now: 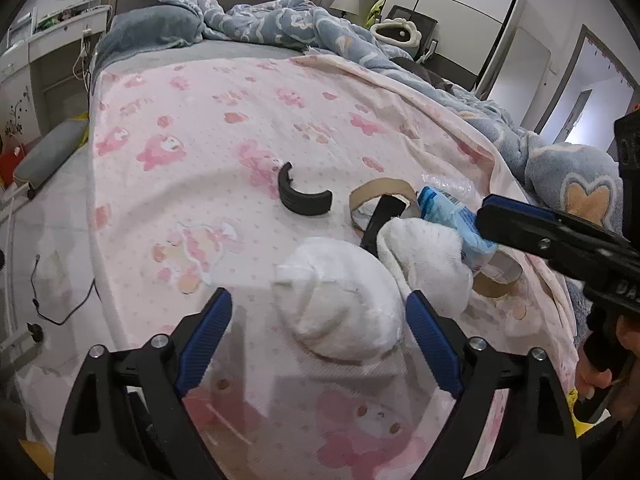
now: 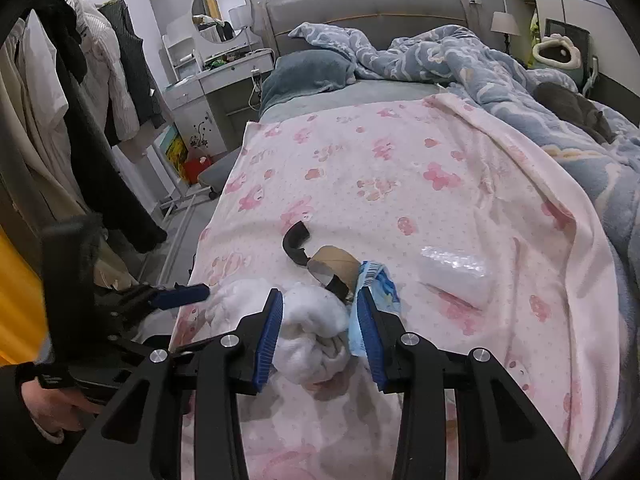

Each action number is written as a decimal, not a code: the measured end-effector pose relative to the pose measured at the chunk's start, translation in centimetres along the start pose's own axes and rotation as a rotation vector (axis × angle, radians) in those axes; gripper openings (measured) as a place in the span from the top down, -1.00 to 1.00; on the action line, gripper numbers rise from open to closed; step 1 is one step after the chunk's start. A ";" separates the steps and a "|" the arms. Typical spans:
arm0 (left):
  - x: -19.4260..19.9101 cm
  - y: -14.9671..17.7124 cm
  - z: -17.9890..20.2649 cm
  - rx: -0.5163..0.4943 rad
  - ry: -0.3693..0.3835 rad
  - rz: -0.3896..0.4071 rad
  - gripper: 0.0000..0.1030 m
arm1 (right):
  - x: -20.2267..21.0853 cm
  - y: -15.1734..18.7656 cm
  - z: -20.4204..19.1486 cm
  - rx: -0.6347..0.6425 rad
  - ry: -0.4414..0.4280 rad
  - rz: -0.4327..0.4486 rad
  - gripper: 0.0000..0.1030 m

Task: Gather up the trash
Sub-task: 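Grasp a white sock with the left tool while the right tool grasps the other sock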

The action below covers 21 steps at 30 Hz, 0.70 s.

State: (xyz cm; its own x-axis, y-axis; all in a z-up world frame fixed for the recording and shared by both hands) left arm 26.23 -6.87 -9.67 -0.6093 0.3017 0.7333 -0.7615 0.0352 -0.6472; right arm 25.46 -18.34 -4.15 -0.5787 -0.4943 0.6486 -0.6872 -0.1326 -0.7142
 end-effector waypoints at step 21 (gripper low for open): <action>1.4 -0.8 -1.9 0.071 -0.048 0.080 0.12 | -0.8 0.6 -1.2 0.011 -0.084 -0.041 -0.33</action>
State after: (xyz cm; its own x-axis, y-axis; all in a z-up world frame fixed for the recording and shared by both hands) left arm 26.38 -4.63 -8.49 -0.6776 0.2551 0.6898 -0.7225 -0.0558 -0.6891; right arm 24.96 -17.00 -4.82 -0.5111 -0.5587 0.6532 -0.7042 -0.1635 -0.6909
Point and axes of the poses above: each gripper's, at about its wrist camera, not at the fingertips, and x roughly against the way its jaws point, z to its right, y to its underside, the point moved 1 cm from there along -x, roughly the way its jaws point, and after that the axes turned 4 degrees about -y, right-handed, at the moved point
